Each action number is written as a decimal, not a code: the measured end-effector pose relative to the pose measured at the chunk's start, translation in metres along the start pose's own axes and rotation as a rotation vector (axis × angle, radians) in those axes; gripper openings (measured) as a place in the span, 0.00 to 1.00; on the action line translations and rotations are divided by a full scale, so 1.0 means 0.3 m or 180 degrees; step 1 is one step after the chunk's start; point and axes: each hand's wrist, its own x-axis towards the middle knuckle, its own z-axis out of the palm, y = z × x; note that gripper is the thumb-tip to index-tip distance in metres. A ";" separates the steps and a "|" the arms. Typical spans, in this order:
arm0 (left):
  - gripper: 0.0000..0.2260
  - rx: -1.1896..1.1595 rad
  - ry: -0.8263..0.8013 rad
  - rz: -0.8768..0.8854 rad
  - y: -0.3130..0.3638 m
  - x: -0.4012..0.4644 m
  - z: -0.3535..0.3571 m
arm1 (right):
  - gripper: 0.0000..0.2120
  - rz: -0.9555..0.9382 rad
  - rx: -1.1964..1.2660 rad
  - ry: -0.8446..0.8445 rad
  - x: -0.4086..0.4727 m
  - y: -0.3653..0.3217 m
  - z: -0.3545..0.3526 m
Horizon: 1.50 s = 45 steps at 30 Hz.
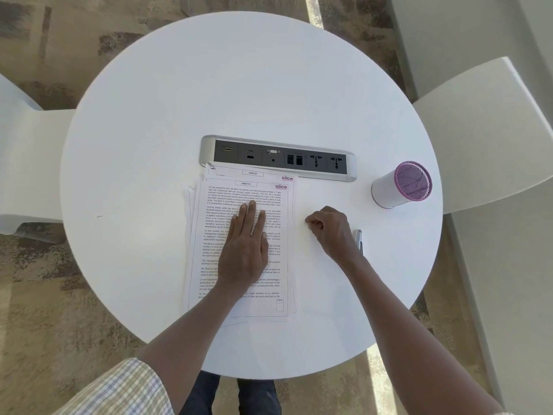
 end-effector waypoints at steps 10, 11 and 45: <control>0.23 0.0006 -0.0017 -0.0019 0.005 -0.001 -0.005 | 0.09 -0.0226 -0.0617 -0.0418 0.000 -0.016 -0.011; 0.23 0.0002 -0.0026 -0.0022 0.005 0.000 -0.005 | 0.09 -0.0259 -0.0694 -0.0464 0.000 -0.019 -0.012; 0.23 -0.0015 0.0067 -0.0007 0.006 -0.001 -0.003 | 0.06 0.1526 0.2097 0.0965 0.035 0.046 -0.206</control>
